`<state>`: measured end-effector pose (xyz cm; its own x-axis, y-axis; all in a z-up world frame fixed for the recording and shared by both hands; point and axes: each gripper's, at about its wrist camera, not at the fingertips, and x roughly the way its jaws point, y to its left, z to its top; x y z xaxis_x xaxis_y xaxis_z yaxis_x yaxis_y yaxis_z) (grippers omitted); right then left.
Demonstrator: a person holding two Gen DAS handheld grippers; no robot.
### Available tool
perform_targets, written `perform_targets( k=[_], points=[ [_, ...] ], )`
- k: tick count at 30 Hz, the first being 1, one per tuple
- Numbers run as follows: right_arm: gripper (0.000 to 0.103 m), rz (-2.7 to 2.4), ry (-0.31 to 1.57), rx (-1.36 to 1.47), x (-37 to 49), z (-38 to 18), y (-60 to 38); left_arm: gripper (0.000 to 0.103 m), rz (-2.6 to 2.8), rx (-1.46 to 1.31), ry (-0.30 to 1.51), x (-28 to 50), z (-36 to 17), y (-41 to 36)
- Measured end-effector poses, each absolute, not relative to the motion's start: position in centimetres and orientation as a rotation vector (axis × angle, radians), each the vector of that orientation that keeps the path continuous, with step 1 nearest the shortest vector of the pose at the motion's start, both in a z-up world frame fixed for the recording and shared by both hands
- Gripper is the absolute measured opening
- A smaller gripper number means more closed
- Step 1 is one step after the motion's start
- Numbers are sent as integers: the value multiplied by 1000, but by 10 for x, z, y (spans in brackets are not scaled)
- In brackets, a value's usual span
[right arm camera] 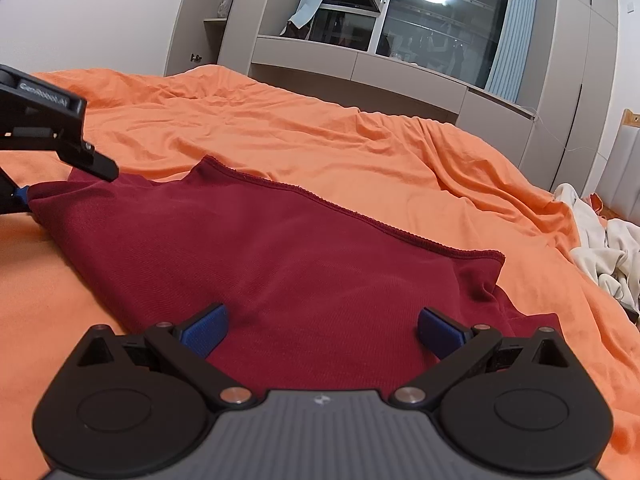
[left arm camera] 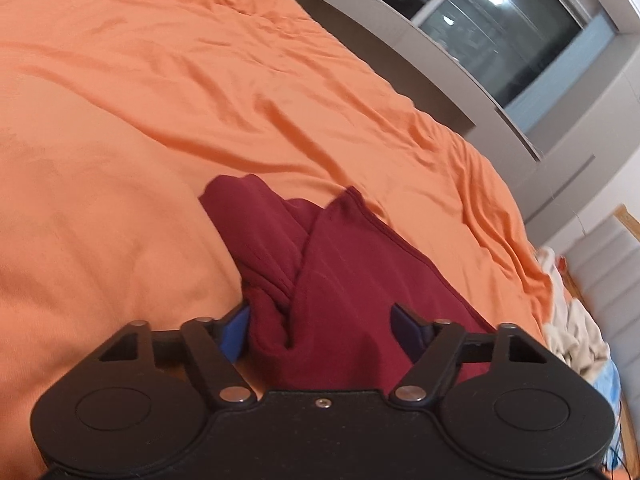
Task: Fold small clothes
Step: 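Grasp the sweater edge with the left tool and fold it over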
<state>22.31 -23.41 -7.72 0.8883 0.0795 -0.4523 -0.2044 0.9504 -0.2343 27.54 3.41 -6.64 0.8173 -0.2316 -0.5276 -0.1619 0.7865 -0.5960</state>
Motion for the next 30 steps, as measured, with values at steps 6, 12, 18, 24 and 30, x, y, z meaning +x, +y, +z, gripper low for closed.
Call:
perform_targets(
  k=[6,12,18,24,30],
  points=[
    [103,150,456,-281,223,-77,-234,36,19,-694,629,281,-66,37],
    [103,174,492,-218,227,-70,-243,20,3,-638,600,285,-55,25],
    [103,129,575,-95,226,-48,-275,16,-98,-473,530,295,-20,0],
    [103,31,585,-66,197,-21,-323,16,-290,-253,472,312,24,-58],
    [103,-127,554,-64,160,2,-375,15,-512,-110,458,317,50,-135]
  ],
)
